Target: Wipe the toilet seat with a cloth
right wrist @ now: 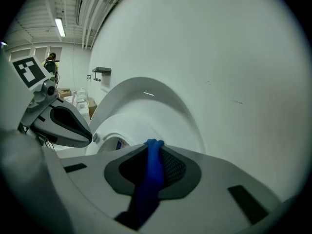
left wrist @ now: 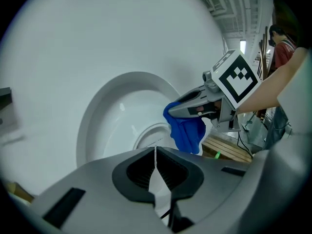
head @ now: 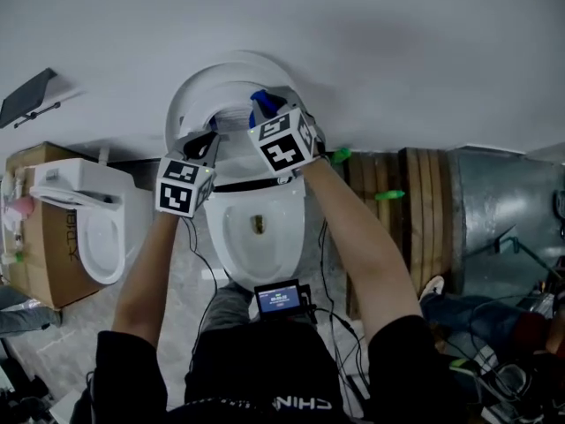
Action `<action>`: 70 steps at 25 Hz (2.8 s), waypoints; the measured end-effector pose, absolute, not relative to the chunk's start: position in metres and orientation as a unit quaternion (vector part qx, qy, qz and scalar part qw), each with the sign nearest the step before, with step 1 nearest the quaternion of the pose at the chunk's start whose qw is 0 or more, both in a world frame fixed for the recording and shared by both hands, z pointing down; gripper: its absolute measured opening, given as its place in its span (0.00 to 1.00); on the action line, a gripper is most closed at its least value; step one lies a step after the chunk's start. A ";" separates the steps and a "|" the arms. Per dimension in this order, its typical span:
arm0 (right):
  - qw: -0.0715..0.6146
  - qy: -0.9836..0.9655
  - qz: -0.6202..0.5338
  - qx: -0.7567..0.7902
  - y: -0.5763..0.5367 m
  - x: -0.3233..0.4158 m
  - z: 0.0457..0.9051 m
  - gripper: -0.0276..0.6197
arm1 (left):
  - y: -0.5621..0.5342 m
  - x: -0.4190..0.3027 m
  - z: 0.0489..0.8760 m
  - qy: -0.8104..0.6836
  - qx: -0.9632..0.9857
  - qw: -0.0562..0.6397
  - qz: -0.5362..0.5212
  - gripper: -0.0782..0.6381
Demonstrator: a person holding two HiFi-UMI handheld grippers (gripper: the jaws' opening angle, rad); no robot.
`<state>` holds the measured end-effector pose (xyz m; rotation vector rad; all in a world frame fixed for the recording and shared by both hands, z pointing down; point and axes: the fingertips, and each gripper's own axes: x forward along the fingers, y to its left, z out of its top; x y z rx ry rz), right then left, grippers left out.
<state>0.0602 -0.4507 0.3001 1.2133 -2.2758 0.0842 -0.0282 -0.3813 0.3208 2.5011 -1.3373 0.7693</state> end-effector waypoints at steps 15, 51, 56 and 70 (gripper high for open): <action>0.287 -0.853 0.009 0.435 -0.456 -0.032 0.284 0.13 | -0.377 -0.074 0.292 -0.448 0.851 0.111 0.252 0.14; 0.156 -0.895 0.120 0.400 -0.226 0.039 0.247 0.13 | -0.151 -0.074 0.276 -0.501 0.823 0.207 0.172 0.14; 0.172 -0.876 0.100 0.440 -0.156 0.023 0.242 0.13 | -0.085 -0.096 0.270 -0.481 0.840 0.186 0.168 0.14; 0.179 -0.854 0.120 0.473 0.081 0.000 0.245 0.13 | 0.123 -0.138 0.271 -0.442 0.861 0.191 0.162 0.13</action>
